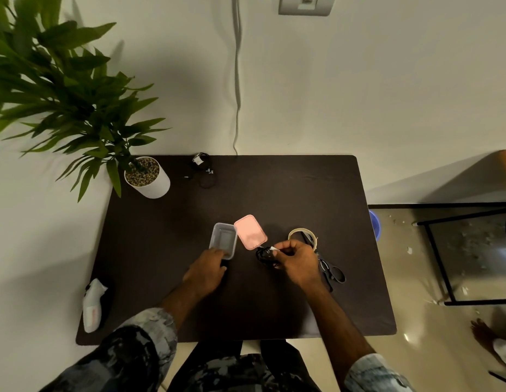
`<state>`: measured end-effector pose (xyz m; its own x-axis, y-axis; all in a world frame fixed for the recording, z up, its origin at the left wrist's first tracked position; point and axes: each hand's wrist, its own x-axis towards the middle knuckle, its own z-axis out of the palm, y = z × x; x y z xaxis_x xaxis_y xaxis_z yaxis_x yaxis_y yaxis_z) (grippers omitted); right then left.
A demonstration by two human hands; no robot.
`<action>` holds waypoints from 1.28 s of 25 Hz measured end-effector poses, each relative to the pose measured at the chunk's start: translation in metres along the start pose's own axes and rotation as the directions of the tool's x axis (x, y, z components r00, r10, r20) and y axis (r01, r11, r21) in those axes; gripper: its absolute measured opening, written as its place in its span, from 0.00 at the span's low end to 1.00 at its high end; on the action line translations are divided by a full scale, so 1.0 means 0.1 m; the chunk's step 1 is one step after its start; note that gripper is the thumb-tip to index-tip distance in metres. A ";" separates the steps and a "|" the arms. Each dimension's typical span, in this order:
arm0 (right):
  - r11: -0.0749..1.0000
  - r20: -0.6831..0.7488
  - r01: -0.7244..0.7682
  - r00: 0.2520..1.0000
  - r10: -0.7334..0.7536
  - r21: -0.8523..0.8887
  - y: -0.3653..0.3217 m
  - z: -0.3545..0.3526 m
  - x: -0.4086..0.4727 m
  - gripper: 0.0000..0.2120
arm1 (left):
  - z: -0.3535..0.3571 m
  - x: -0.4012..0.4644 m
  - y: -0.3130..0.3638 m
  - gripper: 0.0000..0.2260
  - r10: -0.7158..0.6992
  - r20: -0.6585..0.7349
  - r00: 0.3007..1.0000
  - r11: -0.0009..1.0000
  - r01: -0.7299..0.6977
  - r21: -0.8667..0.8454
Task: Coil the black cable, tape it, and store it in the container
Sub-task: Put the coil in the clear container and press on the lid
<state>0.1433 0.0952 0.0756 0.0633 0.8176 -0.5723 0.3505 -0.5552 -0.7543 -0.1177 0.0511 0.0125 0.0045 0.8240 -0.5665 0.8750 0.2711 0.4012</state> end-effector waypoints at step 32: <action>0.548 0.293 0.284 0.953 -0.074 -0.787 0.06 0.88 0.00 0.23 | 0.19 0.00 0.49 0.15 -0.330 -0.007 0.944 0.831 0.287 -0.476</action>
<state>0.0630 0.0785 0.0431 -0.2395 0.7755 -0.5842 0.9451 0.0486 -0.3230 -0.0654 0.0555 0.0187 -0.2880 0.6915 -0.6625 0.4977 0.6991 0.5134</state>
